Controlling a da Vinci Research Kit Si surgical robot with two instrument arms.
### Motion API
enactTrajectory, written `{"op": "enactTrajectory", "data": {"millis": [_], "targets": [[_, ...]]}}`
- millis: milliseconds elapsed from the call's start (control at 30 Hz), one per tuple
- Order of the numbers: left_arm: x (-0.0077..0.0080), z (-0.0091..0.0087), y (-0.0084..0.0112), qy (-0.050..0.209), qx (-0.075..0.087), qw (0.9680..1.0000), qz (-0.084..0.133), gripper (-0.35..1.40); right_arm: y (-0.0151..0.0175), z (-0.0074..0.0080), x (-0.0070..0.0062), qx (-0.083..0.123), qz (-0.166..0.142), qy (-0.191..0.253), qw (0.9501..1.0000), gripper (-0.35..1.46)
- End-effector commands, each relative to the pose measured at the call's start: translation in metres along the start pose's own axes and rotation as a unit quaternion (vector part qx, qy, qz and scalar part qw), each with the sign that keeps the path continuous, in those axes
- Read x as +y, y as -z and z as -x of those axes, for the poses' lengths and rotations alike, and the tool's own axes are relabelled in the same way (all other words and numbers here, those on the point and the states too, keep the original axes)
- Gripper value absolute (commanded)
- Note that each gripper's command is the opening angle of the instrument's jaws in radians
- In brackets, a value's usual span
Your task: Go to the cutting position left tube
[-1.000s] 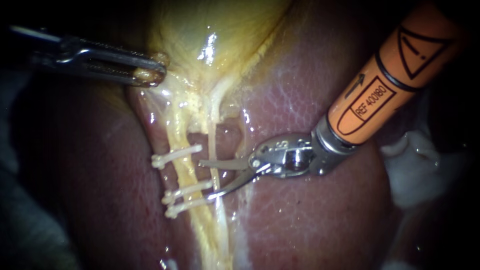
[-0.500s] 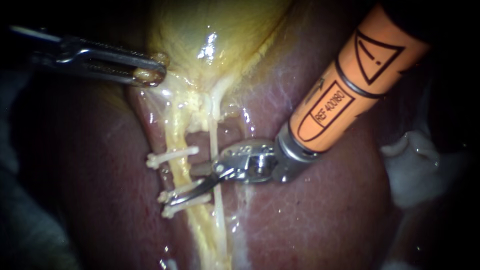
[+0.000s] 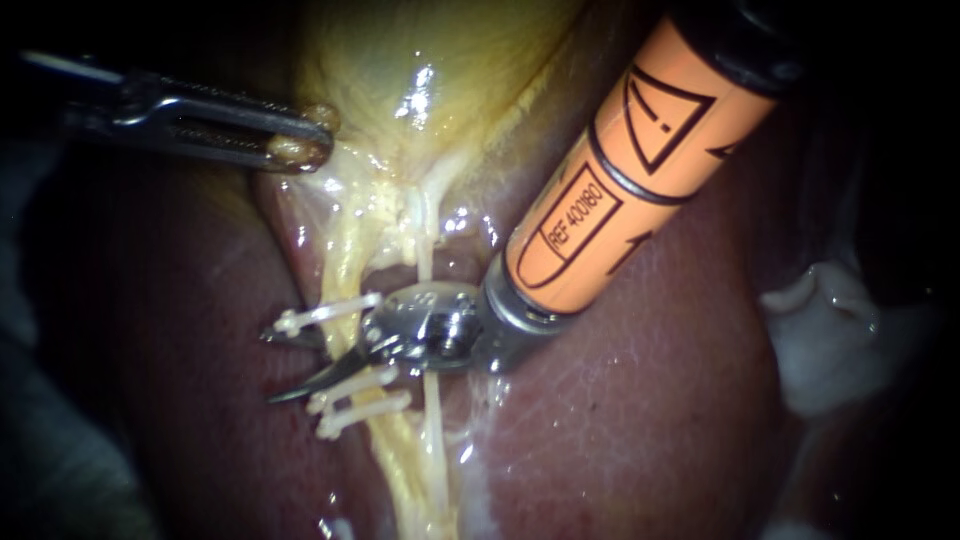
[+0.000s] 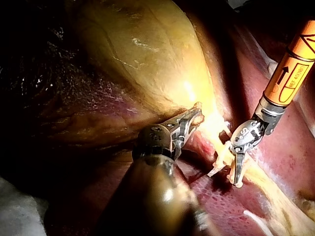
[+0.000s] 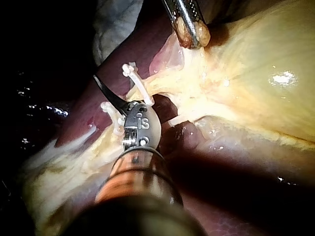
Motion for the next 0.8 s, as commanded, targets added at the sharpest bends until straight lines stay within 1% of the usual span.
{"op": "enactTrajectory", "data": {"millis": [33, 100, 200, 300, 433, 567, 800], "targets": [[0.0000, 0.0000, 0.0000, 0.000, 0.000, 1.0000, 0.000, -0.35, 0.0000, -0.0002, -0.0002, 0.001, -0.001, 0.000, 1.0000, 1.43], [0.0000, 0.0000, 0.0000, 0.000, 0.000, 1.0000, 0.000, -0.35, 0.0000, -0.0004, -0.0007, 0.005, -0.004, -0.003, 1.0000, 1.43], [0.0000, 0.0000, 0.0000, 0.000, 0.000, 1.0000, 0.000, -0.35, 0.0003, -0.0012, -0.0017, 0.016, -0.015, -0.006, 0.9998, 1.43], [0.0000, 0.0000, 0.0001, 0.000, 0.000, 1.0000, 0.000, -0.35, 0.0008, -0.0025, -0.0030, 0.032, -0.030, -0.009, 0.9990, 1.43], [-0.0001, 0.0000, 0.0001, 0.000, 0.000, 1.0000, 0.000, -0.35, 0.0014, -0.0038, -0.0043, 0.045, -0.045, -0.013, 0.9979, 1.43], [-0.0001, 0.0000, 0.0001, 0.000, 0.000, 1.0000, 0.000, -0.35, 0.0016, -0.0043, -0.0048, 0.051, -0.051, -0.016, 0.9972, 1.43], [-0.0001, 0.0000, 0.0001, 0.000, 0.000, 1.0000, 0.000, -0.35, 0.0015, -0.0042, -0.0048, 0.051, -0.052, -0.018, 0.9972, 1.43]]}}
